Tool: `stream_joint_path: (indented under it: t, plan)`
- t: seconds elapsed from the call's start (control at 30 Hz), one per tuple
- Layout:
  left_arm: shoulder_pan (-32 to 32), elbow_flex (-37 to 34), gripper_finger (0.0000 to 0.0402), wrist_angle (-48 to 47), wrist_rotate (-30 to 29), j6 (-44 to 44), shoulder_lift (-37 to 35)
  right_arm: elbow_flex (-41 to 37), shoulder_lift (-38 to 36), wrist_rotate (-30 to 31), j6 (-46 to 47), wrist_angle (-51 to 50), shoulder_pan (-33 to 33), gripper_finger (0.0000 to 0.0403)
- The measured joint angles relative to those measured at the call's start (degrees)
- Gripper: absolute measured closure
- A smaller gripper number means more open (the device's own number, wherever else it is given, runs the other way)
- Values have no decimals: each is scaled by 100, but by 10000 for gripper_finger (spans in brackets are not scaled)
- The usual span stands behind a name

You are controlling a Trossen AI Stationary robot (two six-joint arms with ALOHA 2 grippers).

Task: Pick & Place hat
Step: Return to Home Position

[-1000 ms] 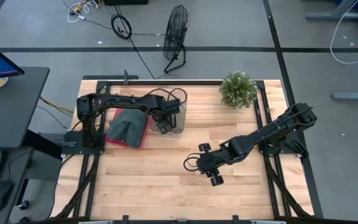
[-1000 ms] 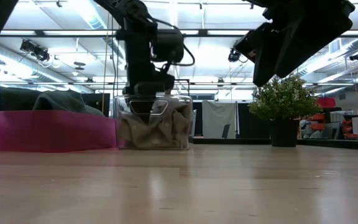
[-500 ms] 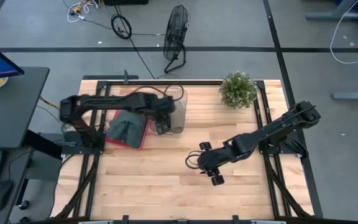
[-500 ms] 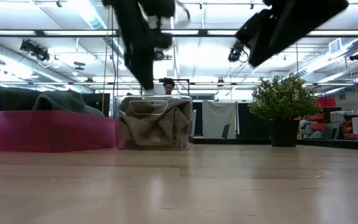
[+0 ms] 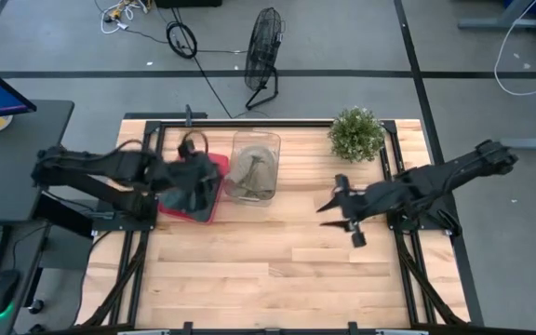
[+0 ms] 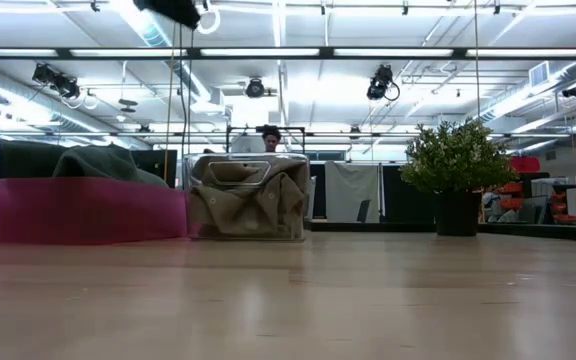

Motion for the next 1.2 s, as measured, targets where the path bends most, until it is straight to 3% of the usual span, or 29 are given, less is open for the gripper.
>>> stream_joint_path:
  t: [0.23,0.37,0.67,0.97,1.2]
  plan:
    - [-390,-2460,236,1907,118,25,-832,-1927,-1547,-186,58,1263,-251,239]
    - [-313,-3409,236,2938,477,156,-1228,-2854,-2514,-178,108,1762,-408,239]
    - [-282,-3762,236,3187,486,646,-2547,-3569,-4589,-143,-655,1755,-532,239]
    - [-278,-3790,236,3061,574,1202,-3351,-4213,-5743,-173,-911,2229,-532,239]
    - [-285,-5150,236,5133,1174,1339,-3545,-5031,-6073,-171,-934,3393,-532,239]
